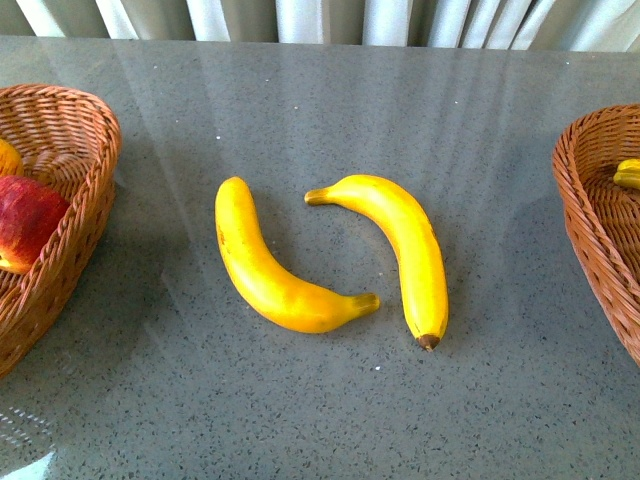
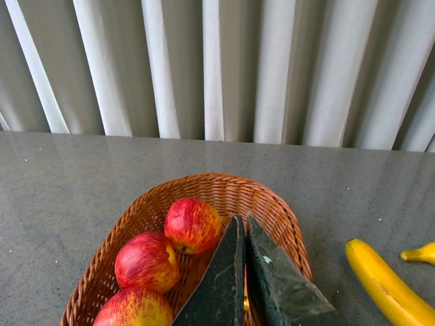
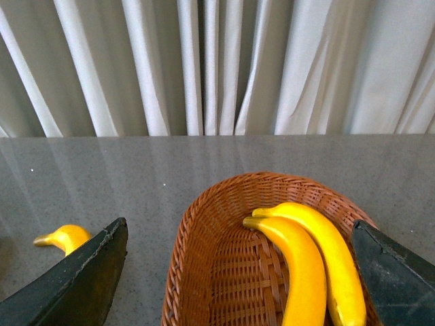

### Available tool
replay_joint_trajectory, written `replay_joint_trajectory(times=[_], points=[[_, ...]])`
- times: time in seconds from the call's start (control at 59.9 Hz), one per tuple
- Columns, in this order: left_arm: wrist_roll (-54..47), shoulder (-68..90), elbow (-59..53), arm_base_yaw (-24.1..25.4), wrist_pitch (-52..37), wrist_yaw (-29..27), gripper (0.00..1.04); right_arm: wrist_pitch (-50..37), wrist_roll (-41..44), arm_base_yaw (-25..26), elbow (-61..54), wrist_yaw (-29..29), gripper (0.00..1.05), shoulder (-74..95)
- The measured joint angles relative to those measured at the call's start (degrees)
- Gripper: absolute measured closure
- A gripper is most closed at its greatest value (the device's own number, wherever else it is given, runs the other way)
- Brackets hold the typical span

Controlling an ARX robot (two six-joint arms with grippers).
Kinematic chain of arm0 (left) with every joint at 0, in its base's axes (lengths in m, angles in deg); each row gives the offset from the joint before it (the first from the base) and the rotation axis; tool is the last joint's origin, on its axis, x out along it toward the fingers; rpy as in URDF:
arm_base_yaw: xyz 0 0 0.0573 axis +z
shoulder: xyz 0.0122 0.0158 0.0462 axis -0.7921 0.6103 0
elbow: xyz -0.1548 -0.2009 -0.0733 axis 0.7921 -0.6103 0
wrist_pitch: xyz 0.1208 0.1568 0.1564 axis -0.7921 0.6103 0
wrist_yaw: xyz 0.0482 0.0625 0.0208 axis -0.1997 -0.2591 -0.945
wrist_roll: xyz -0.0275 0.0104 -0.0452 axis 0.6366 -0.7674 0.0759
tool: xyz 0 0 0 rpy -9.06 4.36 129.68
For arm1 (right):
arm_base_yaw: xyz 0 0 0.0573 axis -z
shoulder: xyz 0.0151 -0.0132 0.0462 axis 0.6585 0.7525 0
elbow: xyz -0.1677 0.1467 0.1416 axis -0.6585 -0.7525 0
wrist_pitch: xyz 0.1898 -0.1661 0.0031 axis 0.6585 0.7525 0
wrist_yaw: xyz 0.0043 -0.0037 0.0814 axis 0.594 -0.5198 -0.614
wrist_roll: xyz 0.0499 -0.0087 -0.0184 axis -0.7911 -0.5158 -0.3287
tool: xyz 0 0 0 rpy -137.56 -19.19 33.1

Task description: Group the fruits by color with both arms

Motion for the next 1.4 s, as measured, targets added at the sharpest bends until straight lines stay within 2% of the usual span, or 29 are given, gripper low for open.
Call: replay_joint_trajectory(times=[0.184,0.601,0.702,0.718,0.735,0.768,0.818,0.869,1.019,1.069,1.169,1.403], points=[[0.09,0.0,0.0,0.0,0.0,0.0,1.02,0.0,0.0,0.0,0.0,0.02,0.09,0.0],[0.04,0.0,0.0,0.0,0.0,0.0,0.32,0.0,0.0,0.0,0.0,0.02,0.09,0.0],[0.02,0.0,0.0,0.0,0.02,0.0,0.09,0.0,0.0,0.0,0.0,0.02,0.09,0.0],[-0.02,0.0,0.0,0.0,0.02,0.0,0.08,0.87,-0.15,0.35,0.33,-1.36,0.09,0.68],[0.02,0.0,0.0,0.0,0.0,0.0,0.08,2.34,-0.26,0.79,0.77,-2.82,0.09,1.38],[0.02,0.0,0.0,0.0,0.02,0.0,0.1,10.49,-0.46,3.3,4.11,-10.27,0.09,5.79],[0.02,0.0,0.0,0.0,0.0,0.07,0.1,18.23,-0.37,5.95,8.55,-17.49,0.09,14.29],[0.02,0.0,0.0,0.0,0.02,0.0,0.09,18.58,0.07,6.34,11.02,-20.02,0.09,21.84],[0.02,0.0,0.0,0.0,0.0,0.0,0.09,7.04,2.54,2.4,16.94,-18.82,0.09,39.04],[0.02,0.0,0.0,0.0,0.0,0.02,0.09,-0.68,4.98,-2.08,20.5,-15.85,0.09,49.92],[0.02,0.0,0.0,0.0,0.0,0.02,0.09,-8.72,7.3,-7.5,26.51,-13.84,0.09,66.01],[0.02,0.0,0.0,0.0,0.02,0.02,0.09,-7.69,6.01,-16.7,45.05,-13.92,0.09,94.07]])
